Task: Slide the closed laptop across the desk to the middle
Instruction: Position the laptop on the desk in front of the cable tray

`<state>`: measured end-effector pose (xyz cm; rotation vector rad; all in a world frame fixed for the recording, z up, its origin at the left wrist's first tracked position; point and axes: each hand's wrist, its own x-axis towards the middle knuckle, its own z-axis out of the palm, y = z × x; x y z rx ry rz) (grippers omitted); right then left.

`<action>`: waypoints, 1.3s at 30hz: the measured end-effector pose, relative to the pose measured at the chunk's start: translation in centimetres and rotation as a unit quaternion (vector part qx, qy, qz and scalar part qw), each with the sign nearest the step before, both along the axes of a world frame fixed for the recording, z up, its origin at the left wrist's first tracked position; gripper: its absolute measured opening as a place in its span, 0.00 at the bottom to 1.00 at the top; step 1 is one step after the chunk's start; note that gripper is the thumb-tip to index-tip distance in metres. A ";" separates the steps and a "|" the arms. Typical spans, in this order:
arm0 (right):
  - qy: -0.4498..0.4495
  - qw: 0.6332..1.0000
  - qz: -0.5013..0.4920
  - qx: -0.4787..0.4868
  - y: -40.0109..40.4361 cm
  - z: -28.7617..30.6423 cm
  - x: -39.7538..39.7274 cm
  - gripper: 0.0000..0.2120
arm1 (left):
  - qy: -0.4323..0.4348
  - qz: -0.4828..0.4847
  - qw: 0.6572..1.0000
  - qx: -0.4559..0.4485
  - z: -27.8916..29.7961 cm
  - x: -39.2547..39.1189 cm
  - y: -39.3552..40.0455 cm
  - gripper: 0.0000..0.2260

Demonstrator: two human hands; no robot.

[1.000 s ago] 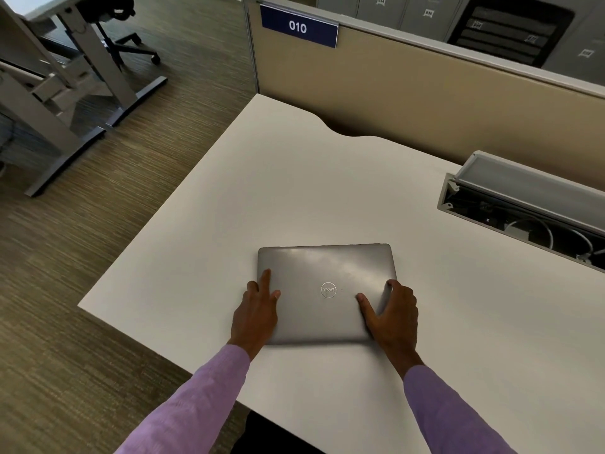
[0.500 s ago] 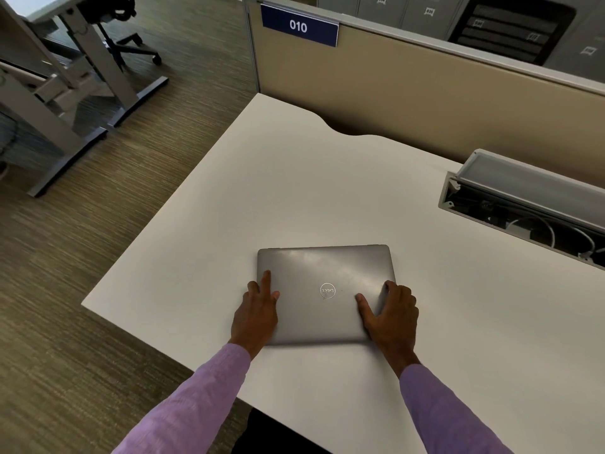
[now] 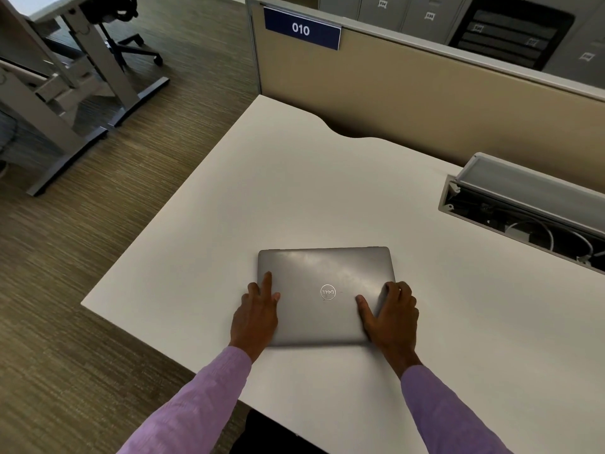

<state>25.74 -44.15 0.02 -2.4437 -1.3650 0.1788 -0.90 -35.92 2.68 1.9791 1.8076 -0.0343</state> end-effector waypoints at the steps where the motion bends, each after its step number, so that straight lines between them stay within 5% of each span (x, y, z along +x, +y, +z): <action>1: 0.005 1.000 -0.002 0.002 0.0 0.0 0.1 0.30 | 0.010 -0.007 1.000 0.008 0.0 0.0 0.0 0.23; 7: 0.043 0.998 -0.050 0.022 0.4 0.4 0.0 0.31 | -0.045 0.065 0.996 0.038 0.1 0.1 -0.1 0.29; 19: 0.069 0.992 -0.099 -0.042 2.1 0.8 0.1 0.36 | -0.184 0.230 0.951 -0.089 0.4 0.4 1.7 0.31; 24: 0.102 0.988 -0.103 -0.051 2.3 0.8 0.5 0.37 | -0.190 0.261 0.939 -0.117 -1.4 -0.4 3.2 0.39; 29: 0.135 0.983 -0.118 -0.043 2.2 0.8 0.6 0.37 | -0.226 0.275 0.923 -0.148 0.2 -0.2 4.0 0.23; 39: 0.204 0.966 -0.153 -0.037 2.3 1.3 0.5 0.42 | -0.228 0.272 0.921 -0.160 0.9 -0.2 4.4 0.25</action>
